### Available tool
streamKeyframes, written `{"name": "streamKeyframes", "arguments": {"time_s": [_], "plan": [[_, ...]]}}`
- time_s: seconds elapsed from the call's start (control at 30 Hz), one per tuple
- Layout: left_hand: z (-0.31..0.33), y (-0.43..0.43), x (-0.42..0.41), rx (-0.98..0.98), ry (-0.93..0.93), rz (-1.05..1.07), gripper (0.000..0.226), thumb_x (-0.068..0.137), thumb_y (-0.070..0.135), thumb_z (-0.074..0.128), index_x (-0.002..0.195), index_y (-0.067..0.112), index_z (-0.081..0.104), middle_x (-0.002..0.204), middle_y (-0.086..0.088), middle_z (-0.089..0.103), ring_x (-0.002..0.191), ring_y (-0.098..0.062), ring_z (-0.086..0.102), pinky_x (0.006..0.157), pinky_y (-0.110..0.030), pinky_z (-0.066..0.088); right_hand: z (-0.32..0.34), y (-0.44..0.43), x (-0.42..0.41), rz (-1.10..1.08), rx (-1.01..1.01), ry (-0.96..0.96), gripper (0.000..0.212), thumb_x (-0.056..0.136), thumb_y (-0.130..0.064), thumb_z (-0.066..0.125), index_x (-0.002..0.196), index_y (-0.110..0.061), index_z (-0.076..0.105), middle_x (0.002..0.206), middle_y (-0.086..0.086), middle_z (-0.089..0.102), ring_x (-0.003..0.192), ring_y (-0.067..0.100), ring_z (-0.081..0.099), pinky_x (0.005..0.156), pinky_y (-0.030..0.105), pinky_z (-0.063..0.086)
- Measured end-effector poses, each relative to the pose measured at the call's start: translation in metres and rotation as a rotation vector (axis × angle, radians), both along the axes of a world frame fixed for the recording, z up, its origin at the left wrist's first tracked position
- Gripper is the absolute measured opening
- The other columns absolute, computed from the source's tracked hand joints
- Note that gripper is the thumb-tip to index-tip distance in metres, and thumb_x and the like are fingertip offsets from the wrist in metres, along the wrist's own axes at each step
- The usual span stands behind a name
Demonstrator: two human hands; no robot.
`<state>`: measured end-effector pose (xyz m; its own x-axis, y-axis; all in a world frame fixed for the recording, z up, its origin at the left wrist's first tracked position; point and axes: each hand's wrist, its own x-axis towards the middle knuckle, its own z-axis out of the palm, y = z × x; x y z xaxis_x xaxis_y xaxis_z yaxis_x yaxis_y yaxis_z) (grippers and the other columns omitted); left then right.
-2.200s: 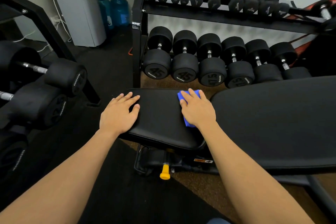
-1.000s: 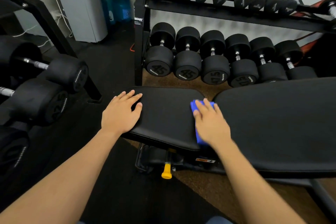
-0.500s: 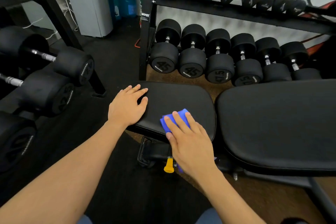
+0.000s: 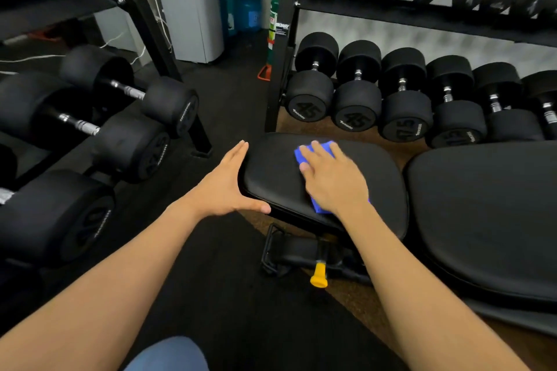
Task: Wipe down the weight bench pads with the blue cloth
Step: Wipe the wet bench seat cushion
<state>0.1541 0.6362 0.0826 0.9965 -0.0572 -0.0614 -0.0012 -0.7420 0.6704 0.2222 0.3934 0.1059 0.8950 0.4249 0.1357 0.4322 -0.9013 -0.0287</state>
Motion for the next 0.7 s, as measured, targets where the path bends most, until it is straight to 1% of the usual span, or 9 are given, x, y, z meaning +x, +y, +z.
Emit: {"name": "streamKeyframes", "arguments": {"time_s": [0.07, 0.13, 0.27, 0.33, 0.37, 0.4, 0.47, 0.6, 0.7], "plan": [[0.0, 0.0, 0.004, -0.018, 0.001, 0.014, 0.158, 0.045, 0.074, 0.088, 0.163, 0.023, -0.005, 0.169, 0.013, -0.007, 0.154, -0.003, -0.002, 0.121, -0.024, 0.008, -0.001, -0.005, -0.041, 0.168, -0.021, -0.008, 0.051, 0.105, -0.043, 0.027, 0.152, -0.027, 0.038, 0.159, -0.002, 0.037, 0.146, 0.031, 0.028, 0.106, 0.044, 0.044], [-0.001, -0.001, 0.007, -0.022, 0.005, 0.005, 0.154, 0.048, 0.07, 0.089, 0.163, 0.023, -0.002, 0.17, 0.012, -0.003, 0.155, -0.006, 0.001, 0.123, -0.026, 0.01, -0.003, -0.025, -0.053, 0.212, -0.032, 0.016, 0.056, 0.104, -0.048, 0.019, 0.153, -0.028, 0.037, 0.16, -0.003, 0.036, 0.148, 0.03, 0.028, 0.111, 0.045, 0.041], [-0.011, 0.0, 0.007, -0.073, 0.003, 0.015, 0.152, 0.049, 0.07, 0.09, 0.163, 0.028, -0.001, 0.17, 0.014, 0.0, 0.154, -0.005, 0.004, 0.124, -0.029, 0.012, -0.01, -0.044, 0.029, 0.033, -0.108, 0.048, 0.055, 0.104, -0.04, 0.02, 0.153, -0.021, 0.037, 0.162, 0.001, 0.031, 0.148, 0.034, 0.026, 0.113, 0.053, 0.036], [-0.014, 0.001, 0.006, -0.114, -0.01, 0.024, 0.152, 0.049, 0.071, 0.09, 0.163, 0.029, -0.001, 0.169, 0.015, 0.001, 0.154, -0.004, 0.005, 0.125, -0.03, 0.013, -0.008, -0.016, 0.067, -0.06, -0.085, 0.105, 0.065, 0.098, -0.042, 0.009, 0.152, -0.02, 0.038, 0.162, -0.001, 0.029, 0.144, 0.035, 0.029, 0.109, 0.052, 0.038], [-0.014, 0.001, 0.007, -0.124, -0.009, 0.024, 0.151, 0.049, 0.07, 0.09, 0.163, 0.029, -0.001, 0.169, 0.015, 0.002, 0.154, -0.005, 0.005, 0.125, -0.03, 0.014, -0.005, 0.003, 0.074, -0.085, -0.055, 0.107, 0.065, 0.097, -0.043, 0.01, 0.152, -0.022, 0.037, 0.161, -0.003, 0.03, 0.142, 0.034, 0.031, 0.107, 0.051, 0.039], [-0.014, 0.0, 0.007, -0.129, -0.008, 0.026, 0.151, 0.049, 0.069, 0.09, 0.163, 0.029, 0.0, 0.169, 0.015, 0.002, 0.154, -0.005, 0.006, 0.124, -0.029, 0.014, -0.001, 0.023, 0.07, -0.076, -0.039, 0.088, 0.059, 0.099, -0.042, 0.017, 0.152, -0.024, 0.035, 0.159, -0.004, 0.032, 0.14, 0.033, 0.032, 0.106, 0.051, 0.04], [-0.014, 0.001, 0.006, -0.143, -0.003, 0.043, 0.152, 0.048, 0.068, 0.091, 0.163, 0.029, 0.0, 0.169, 0.015, 0.003, 0.154, -0.006, 0.009, 0.122, -0.026, 0.016, 0.002, 0.048, 0.04, 0.036, -0.024, 0.039, 0.051, 0.103, -0.038, 0.03, 0.153, -0.026, 0.034, 0.159, -0.002, 0.034, 0.141, 0.033, 0.03, 0.106, 0.049, 0.041], [-0.015, 0.001, 0.006, -0.192, 0.003, 0.048, 0.152, 0.046, 0.063, 0.095, 0.163, 0.031, 0.002, 0.169, 0.016, 0.006, 0.152, -0.006, 0.014, 0.12, -0.026, 0.02, 0.009, 0.014, -0.034, 0.286, 0.024, 0.095, 0.049, 0.108, -0.043, 0.03, 0.155, -0.031, 0.034, 0.164, -0.009, 0.025, 0.153, 0.022, 0.015, 0.117, 0.04, 0.03], [-0.013, 0.003, 0.007, -0.199, 0.015, 0.043, 0.153, 0.045, 0.065, 0.094, 0.162, 0.033, 0.002, 0.168, 0.018, 0.006, 0.153, -0.007, 0.013, 0.123, -0.03, 0.019, 0.009, -0.014, -0.003, 0.157, 0.07, 0.172, 0.05, 0.108, -0.046, 0.028, 0.156, -0.037, 0.03, 0.164, -0.016, 0.02, 0.154, 0.018, 0.01, 0.121, 0.038, 0.019]]}}
